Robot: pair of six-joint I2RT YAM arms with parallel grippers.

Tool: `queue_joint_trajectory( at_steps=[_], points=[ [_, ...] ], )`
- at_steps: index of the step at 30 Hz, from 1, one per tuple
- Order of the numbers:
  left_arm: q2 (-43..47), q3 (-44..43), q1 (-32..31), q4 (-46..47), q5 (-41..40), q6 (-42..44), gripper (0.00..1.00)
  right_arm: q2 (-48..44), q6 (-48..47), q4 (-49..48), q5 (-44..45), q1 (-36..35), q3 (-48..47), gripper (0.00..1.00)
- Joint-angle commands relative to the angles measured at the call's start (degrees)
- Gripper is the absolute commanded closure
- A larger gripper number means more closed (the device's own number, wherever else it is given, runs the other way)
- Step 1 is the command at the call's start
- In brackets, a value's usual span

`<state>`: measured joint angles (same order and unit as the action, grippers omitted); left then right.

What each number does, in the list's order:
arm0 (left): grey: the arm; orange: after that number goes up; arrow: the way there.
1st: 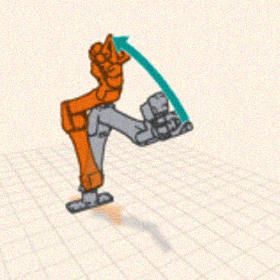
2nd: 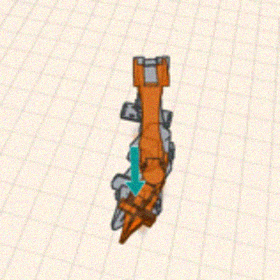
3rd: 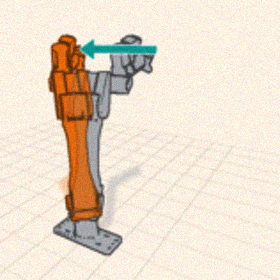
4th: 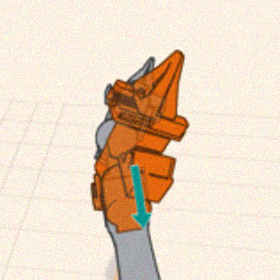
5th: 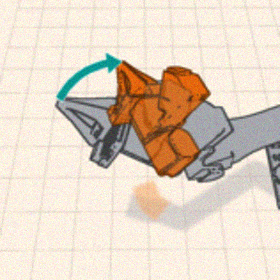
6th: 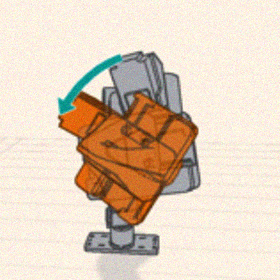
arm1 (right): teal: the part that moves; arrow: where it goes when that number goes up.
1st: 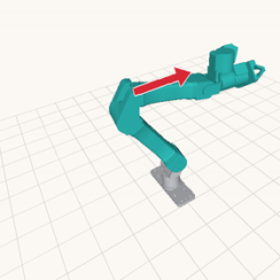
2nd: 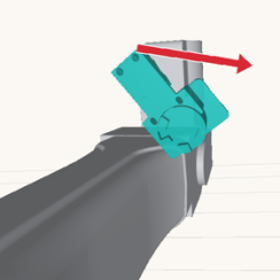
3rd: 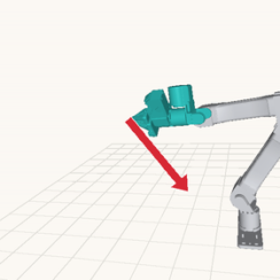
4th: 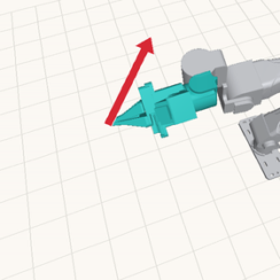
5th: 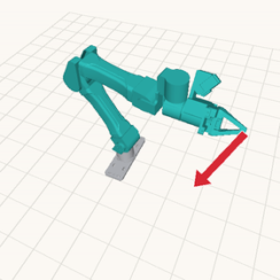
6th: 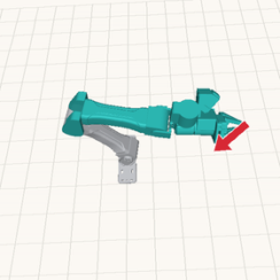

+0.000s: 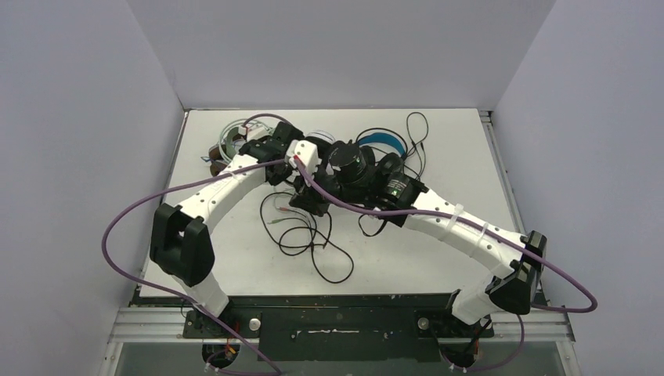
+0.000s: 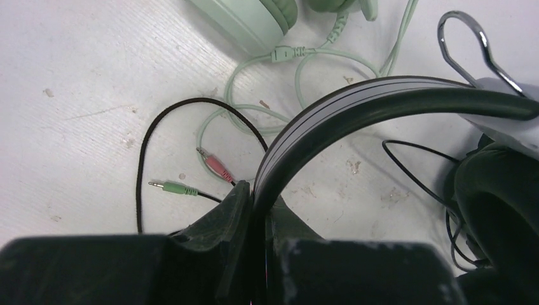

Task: Wrap the headphones
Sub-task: Wrap the headphones cable around the headphones.

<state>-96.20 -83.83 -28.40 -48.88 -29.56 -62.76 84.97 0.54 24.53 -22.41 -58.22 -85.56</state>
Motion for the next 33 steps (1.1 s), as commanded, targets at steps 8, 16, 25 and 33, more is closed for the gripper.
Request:
queue_joint_trajectory(
  at_steps=[8,16,25,33],
  points=[
    [3.5,6.4,-2.9,10.1,-14.0,5.4,1.0,-3.7,-3.8,4.0,5.6,7.5,-7.3,0.98],
    [12.1,17.4,-12.7,29.0,-19.9,31.7,1.0,-2.6,-7.2,9.3,11.5,11.1,-9.2,0.95],
    [23.7,25.6,-15.9,34.9,-12.1,54.6,1.0,-1.3,-6.5,10.5,18.5,13.8,-9.0,0.94],
    [28.8,25.6,-16.0,29.6,-0.7,65.9,1.0,-0.2,-4.9,9.9,20.3,16.3,-7.3,0.9]
  ],
)
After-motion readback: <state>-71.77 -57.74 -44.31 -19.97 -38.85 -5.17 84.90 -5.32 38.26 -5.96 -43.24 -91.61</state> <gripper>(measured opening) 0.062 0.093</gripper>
